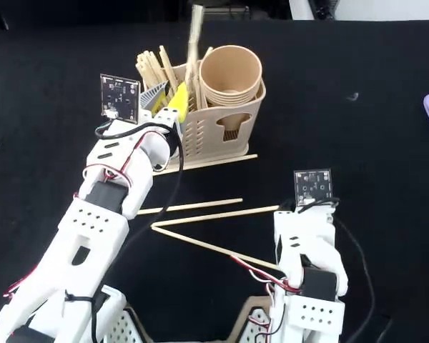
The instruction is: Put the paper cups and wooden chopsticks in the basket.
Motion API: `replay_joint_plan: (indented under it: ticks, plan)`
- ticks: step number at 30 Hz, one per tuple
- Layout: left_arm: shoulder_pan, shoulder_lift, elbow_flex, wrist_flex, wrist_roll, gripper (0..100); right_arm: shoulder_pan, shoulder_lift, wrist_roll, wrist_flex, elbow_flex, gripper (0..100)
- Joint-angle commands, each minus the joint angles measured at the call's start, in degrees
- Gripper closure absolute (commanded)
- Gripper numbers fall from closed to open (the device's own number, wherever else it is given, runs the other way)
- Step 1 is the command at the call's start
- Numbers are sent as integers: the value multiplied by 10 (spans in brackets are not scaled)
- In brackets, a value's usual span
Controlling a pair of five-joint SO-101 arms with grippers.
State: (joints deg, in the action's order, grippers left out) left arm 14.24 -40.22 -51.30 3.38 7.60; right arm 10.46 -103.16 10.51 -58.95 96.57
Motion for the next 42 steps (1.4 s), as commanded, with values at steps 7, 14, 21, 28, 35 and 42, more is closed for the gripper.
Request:
replay_joint_plan:
  ticks: [7,14,21,28,35,42]
  plan:
    - [-59,-134,120,191,1,888,-8,-52,-1,9,0,983]
    - [-236,-208,104,431,0,887,-7,-52,-1,4,0,982]
    - [-284,-153,-89,312,1,887,-7,-53,27,-12,-6,982]
    - [-236,21,-110,195,1,887,-7,-54,35,-32,0,982]
    - [-211,237,-7,200,5,875,-8,-54,35,-32,0,982]
    - [-167,327,49,200,5,848,-8,-54,35,-31,0,982]
